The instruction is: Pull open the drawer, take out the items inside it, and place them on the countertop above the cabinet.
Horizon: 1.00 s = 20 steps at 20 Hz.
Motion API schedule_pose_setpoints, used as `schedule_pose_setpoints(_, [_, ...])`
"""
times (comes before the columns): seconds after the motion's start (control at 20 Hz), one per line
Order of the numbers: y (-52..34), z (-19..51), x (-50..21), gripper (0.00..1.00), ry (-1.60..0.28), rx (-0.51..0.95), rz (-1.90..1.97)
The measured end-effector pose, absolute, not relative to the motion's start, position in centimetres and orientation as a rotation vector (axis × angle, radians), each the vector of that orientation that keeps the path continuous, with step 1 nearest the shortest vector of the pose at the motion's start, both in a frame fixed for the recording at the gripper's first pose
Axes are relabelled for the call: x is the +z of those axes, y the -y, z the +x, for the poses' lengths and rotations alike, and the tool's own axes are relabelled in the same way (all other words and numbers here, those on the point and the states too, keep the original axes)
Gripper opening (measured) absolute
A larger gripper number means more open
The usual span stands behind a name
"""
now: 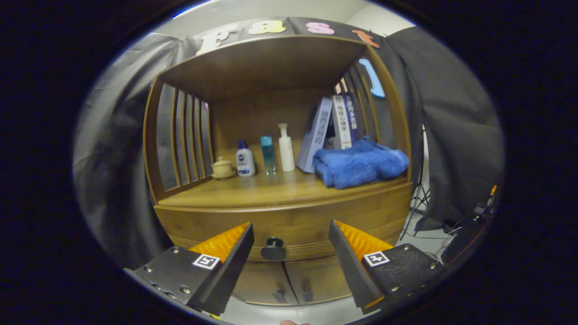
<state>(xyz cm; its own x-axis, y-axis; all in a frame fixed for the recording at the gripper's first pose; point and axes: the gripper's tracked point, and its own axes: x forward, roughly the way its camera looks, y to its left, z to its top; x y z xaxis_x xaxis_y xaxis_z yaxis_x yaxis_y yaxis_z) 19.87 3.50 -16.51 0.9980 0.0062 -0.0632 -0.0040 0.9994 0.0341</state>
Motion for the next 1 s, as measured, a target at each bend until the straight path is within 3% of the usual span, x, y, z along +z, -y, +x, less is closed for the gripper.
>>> schedule_pose_setpoints(0.2, [-5.4, 23.1, -20.5, 1.00, -0.111, 0.036, 0.009])
schedule_pose_setpoints(0.4, [-5.5, 24.8, -22.3, 0.53, -0.129, 0.038, -0.011])
schedule_pose_setpoints(0.55, [-5.8, 25.5, -23.6, 0.55, -0.154, 0.040, -0.015])
schedule_pose_setpoints(0.65, [-5.9, 25.3, -23.6, 0.43, -0.133, 0.028, -0.034])
schedule_pose_setpoints(0.9, [-5.8, 24.8, -23.4, 0.30, -0.114, 0.026, -0.021])
schedule_pose_setpoints(1.0, [-5.8, 24.0, -23.4, 0.30, -0.100, 0.029, -0.042])
